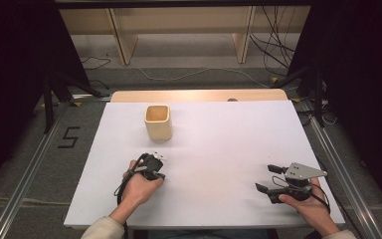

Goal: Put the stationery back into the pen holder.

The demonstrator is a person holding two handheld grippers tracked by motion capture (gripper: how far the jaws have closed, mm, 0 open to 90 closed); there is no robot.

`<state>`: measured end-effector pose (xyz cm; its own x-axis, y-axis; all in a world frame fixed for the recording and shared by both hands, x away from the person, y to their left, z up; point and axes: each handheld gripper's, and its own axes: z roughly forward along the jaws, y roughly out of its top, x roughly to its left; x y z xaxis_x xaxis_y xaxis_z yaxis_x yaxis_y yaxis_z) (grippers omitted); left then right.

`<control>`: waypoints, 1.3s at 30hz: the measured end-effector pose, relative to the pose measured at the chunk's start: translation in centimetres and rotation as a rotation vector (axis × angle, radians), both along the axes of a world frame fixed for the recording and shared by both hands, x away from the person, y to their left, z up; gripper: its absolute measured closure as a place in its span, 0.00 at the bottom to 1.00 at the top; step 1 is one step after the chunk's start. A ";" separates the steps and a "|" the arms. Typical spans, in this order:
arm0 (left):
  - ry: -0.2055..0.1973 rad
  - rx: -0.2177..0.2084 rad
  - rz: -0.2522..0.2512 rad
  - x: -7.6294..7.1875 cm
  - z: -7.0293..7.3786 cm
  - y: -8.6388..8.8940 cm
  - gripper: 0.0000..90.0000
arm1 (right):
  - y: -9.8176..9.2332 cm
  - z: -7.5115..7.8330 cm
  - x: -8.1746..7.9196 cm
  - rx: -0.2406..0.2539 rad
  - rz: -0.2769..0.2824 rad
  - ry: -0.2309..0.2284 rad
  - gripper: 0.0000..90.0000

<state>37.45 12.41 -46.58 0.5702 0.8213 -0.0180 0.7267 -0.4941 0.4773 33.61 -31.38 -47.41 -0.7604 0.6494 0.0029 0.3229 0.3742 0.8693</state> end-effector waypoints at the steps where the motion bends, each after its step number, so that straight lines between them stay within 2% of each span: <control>1: 0.003 0.008 0.000 -0.1 0.1 0.3 1.00 | 0.0 0.0 0.0 0.000 0.000 0.000 0.21; 8: 0.022 0.014 0.023 -0.4 0.0 1.8 1.00 | 0.0 0.0 0.0 -0.002 -0.001 0.001 0.21; 13: 0.021 0.031 0.035 -0.3 -0.1 2.1 1.00 | 0.0 0.0 0.0 0.000 -0.002 -0.001 0.21; 22: 0.024 0.024 0.047 -0.4 0.0 2.1 1.00 | 0.0 0.0 0.0 -0.001 0.000 0.000 0.21; 29: 0.013 0.006 0.087 -0.3 1.4 2.0 0.87 | 0.0 0.0 0.0 -0.007 0.003 -0.001 0.21; 31: 0.009 -0.009 0.120 -0.1 1.7 2.0 0.81 | 0.0 0.0 0.0 -0.007 0.003 -0.002 0.21; 32: 0.013 -0.003 0.134 0.0 1.9 2.0 0.72 | 0.0 0.0 0.0 -0.008 0.003 -0.001 0.21; 33: 0.024 0.006 0.143 0.2 2.0 2.1 0.72 | 0.0 0.0 0.0 -0.008 0.003 -0.001 0.21; 35: 0.047 0.002 0.172 0.6 2.2 2.2 0.62 | 0.0 0.0 0.0 -0.008 0.003 -0.003 0.21; 39: 0.055 0.024 0.240 1.5 2.4 2.3 0.54 | 0.1 0.0 0.0 -0.008 0.004 -0.002 0.21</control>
<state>38.96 14.68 -44.15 0.3572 0.9338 -0.0230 0.8494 -0.3145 0.4239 33.61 -31.33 -47.40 -0.7627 0.6467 -0.0036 0.3198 0.3819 0.8671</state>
